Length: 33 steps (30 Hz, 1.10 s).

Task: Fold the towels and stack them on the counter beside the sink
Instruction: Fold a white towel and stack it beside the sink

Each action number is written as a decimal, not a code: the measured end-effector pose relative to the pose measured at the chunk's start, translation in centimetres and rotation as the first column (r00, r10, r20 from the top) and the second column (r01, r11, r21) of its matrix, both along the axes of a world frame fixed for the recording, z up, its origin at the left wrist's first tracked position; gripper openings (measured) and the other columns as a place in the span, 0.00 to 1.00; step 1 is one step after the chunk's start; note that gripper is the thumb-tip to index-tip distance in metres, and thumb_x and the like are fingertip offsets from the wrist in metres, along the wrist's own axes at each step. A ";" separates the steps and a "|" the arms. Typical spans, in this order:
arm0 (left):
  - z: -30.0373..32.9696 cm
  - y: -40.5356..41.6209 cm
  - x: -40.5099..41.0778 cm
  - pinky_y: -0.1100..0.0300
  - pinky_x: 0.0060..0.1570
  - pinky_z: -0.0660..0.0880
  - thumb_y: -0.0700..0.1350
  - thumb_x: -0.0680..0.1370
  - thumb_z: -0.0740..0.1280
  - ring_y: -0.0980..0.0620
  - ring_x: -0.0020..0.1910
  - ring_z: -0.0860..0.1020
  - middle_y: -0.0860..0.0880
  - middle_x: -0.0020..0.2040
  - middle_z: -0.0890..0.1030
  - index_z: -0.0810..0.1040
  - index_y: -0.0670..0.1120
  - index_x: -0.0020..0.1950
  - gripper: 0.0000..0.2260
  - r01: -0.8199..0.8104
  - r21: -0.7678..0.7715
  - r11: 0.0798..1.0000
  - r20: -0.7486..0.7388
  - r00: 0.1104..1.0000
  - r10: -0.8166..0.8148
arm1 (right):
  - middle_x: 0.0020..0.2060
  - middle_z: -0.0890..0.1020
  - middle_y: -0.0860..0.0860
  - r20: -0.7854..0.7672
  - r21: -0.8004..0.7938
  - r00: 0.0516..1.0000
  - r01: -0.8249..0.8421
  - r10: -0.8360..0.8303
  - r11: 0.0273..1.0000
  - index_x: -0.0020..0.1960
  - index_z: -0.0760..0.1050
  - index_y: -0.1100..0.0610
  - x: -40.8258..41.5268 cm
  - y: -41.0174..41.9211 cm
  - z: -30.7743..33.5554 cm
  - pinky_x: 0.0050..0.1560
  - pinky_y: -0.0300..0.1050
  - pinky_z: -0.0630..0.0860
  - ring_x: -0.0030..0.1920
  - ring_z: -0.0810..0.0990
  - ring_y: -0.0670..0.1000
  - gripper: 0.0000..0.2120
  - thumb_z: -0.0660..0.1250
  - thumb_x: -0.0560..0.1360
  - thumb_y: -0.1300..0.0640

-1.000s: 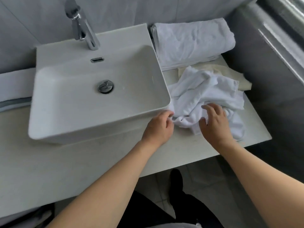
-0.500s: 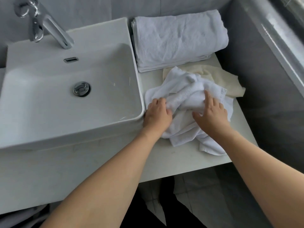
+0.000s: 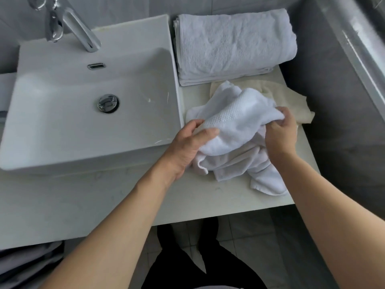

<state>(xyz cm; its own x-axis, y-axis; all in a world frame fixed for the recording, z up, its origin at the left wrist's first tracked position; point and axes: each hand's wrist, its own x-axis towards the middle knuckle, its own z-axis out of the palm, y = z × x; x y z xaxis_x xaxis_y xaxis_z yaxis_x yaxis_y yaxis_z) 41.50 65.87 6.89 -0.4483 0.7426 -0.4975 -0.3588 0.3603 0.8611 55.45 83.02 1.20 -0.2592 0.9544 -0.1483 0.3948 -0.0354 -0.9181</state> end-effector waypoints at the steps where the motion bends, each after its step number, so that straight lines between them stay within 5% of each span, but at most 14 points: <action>1: 0.0 -0.5 -0.2 0.58 0.29 0.77 0.49 0.69 0.73 0.56 0.39 0.82 0.56 0.39 0.83 0.82 0.51 0.50 0.11 0.075 -0.012 0.997 0.016 0.997 -0.075 | 0.38 0.78 0.40 -0.105 -0.053 0.993 0.046 -0.051 0.998 0.48 0.72 0.49 -0.2 -0.2 0.5 0.43 0.38 0.73 0.38 0.75 0.38 0.04 0.60 0.73 0.55; 3: 0.1 -1.5 -0.3 0.54 0.35 0.79 0.46 0.65 0.74 0.52 0.42 0.81 0.50 0.43 0.82 0.83 0.48 0.50 0.14 0.102 -0.003 0.995 0.087 0.991 -0.101 | 0.42 0.79 0.40 -0.288 -0.137 0.952 0.064 -0.102 0.988 0.51 0.71 0.52 -0.6 -0.6 1.4 0.48 0.37 0.74 0.42 0.76 0.37 0.07 0.62 0.74 0.52; 5: 0.3 -2.7 -0.5 0.55 0.44 0.79 0.44 0.60 0.72 0.47 0.45 0.80 0.45 0.44 0.82 0.81 0.42 0.51 0.20 0.040 0.082 0.996 0.174 0.983 -0.053 | 0.56 0.77 0.44 -0.434 -0.252 0.891 0.019 -0.131 0.967 0.60 0.67 0.51 -1.1 -1.3 2.0 0.59 0.40 0.73 0.57 0.76 0.42 0.18 0.63 0.74 0.45; 7: 0.8 -4.4 -0.7 0.54 0.46 0.78 0.43 0.59 0.70 0.44 0.47 0.79 0.42 0.47 0.80 0.78 0.38 0.55 0.25 0.016 0.150 0.989 0.234 0.971 -0.052 | 0.61 0.73 0.41 -0.428 -0.216 0.904 -0.087 -0.014 0.973 0.64 0.62 0.43 -1.6 -2.3 2.2 0.59 0.36 0.73 0.62 0.73 0.39 0.26 0.65 0.70 0.39; 9: 1.6 -6.3 -1.0 0.49 0.46 0.78 0.42 0.58 0.67 0.42 0.48 0.79 0.41 0.49 0.79 0.77 0.39 0.58 0.27 -0.018 0.180 0.983 0.294 0.955 -0.037 | 0.66 0.70 0.44 -0.208 0.016 0.932 -0.300 0.297 0.954 0.70 0.61 0.45 -1.1 -3.5 1.3 0.62 0.35 0.71 0.67 0.69 0.38 0.34 0.68 0.67 0.41; 11: 2.0 -8.3 -1.8 0.42 0.43 0.78 0.42 0.57 0.65 0.41 0.47 0.80 0.41 0.49 0.79 0.77 0.42 0.58 0.28 -0.100 0.188 0.977 0.381 0.924 0.021 | 0.74 0.62 0.51 0.163 0.217 0.831 -0.555 0.531 0.803 0.76 0.58 0.53 -0.7 -4.6 -0.9 0.73 0.48 0.62 0.75 0.58 0.46 0.42 0.65 0.67 0.39; 13: 2.6 -10.4 -2.7 0.42 0.43 0.79 0.42 0.57 0.65 0.42 0.46 0.81 0.42 0.48 0.80 0.76 0.42 0.58 0.28 -0.152 0.209 0.966 0.430 0.902 0.049 | 0.78 0.52 0.53 0.493 0.249 0.694 -0.690 0.525 0.679 0.78 0.52 0.53 -0.9 -6.3 -2.8 0.76 0.57 0.50 0.78 0.45 0.51 0.47 0.60 0.65 0.34; 15: 2.9 -12.7 -3.4 0.43 0.40 0.80 0.41 0.55 0.67 0.43 0.44 0.82 0.43 0.45 0.82 0.79 0.41 0.54 0.27 -0.129 0.243 0.961 0.477 0.879 -0.002 | 0.78 0.47 0.52 0.618 0.264 0.660 -0.687 0.428 0.677 0.77 0.50 0.49 -1.8 -8.3 -3.4 0.77 0.56 0.43 0.78 0.42 0.53 0.44 0.59 0.67 0.31; 18: 2.5 -16.7 -4.4 0.48 0.39 0.80 0.43 0.58 0.70 0.45 0.43 0.82 0.44 0.44 0.83 0.84 0.42 0.48 0.19 -0.159 0.310 0.937 0.534 0.845 -0.034 | 0.73 0.66 0.54 0.548 0.428 0.788 -0.551 0.279 0.717 0.69 0.68 0.53 -4.1 -10.9 -1.9 0.76 0.59 0.46 0.76 0.56 0.57 0.25 0.65 0.75 0.48; 20: 1.9 -19.2 -5.5 0.52 0.40 0.78 0.44 0.63 0.66 0.47 0.42 0.81 0.46 0.43 0.82 0.83 0.43 0.45 0.14 -0.274 0.286 0.918 0.571 0.819 0.066 | 0.54 0.80 0.55 0.550 0.491 0.807 -0.521 0.215 0.699 0.55 0.78 0.57 -5.3 -12.6 -0.1 0.74 0.60 0.54 0.65 0.73 0.58 0.12 0.62 0.74 0.55; 23: 0.6 -23.3 -7.9 0.58 0.40 0.70 0.44 0.62 0.67 0.50 0.35 0.77 0.50 0.35 0.77 0.78 0.46 0.37 0.05 -0.454 0.177 0.873 0.666 0.709 0.234 | 0.33 0.79 0.55 0.320 0.424 0.917 -0.362 0.237 0.830 0.39 0.72 0.61 -6.7 -17.2 3.0 0.45 0.51 0.74 0.37 0.76 0.60 0.10 0.59 0.67 0.54; 27: -1.0 -30.1 -11.1 0.59 0.38 0.65 0.41 0.56 0.69 0.53 0.31 0.74 0.54 0.32 0.74 0.72 0.49 0.29 0.07 -0.453 0.097 0.886 0.761 0.607 0.227 | 0.27 0.73 0.46 0.252 0.413 0.934 -0.341 0.254 0.844 0.39 0.68 0.57 -8.8 -25.5 5.3 0.30 0.44 0.64 0.29 0.69 0.52 0.09 0.62 0.66 0.51; 33: -2.2 -39.1 -15.6 0.54 0.42 0.79 0.38 0.60 0.68 0.45 0.36 0.83 0.46 0.37 0.82 0.81 0.41 0.34 0.05 -0.610 -0.011 0.792 0.727 0.540 0.425 | 0.38 0.81 0.54 0.112 0.237 0.771 -0.633 0.627 0.737 0.49 0.73 0.61 -14.9 -37.4 6.9 0.39 0.58 0.76 0.39 0.79 0.60 0.14 0.67 0.69 0.54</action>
<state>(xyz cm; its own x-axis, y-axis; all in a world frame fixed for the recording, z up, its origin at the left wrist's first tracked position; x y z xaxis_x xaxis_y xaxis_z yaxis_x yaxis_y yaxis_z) 25.95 26.76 4.64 -0.4060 0.6155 -0.6756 -0.9131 -0.2436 0.3268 40.58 45.63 8.05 -0.8142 0.5781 0.0541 0.2661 0.4543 -0.8502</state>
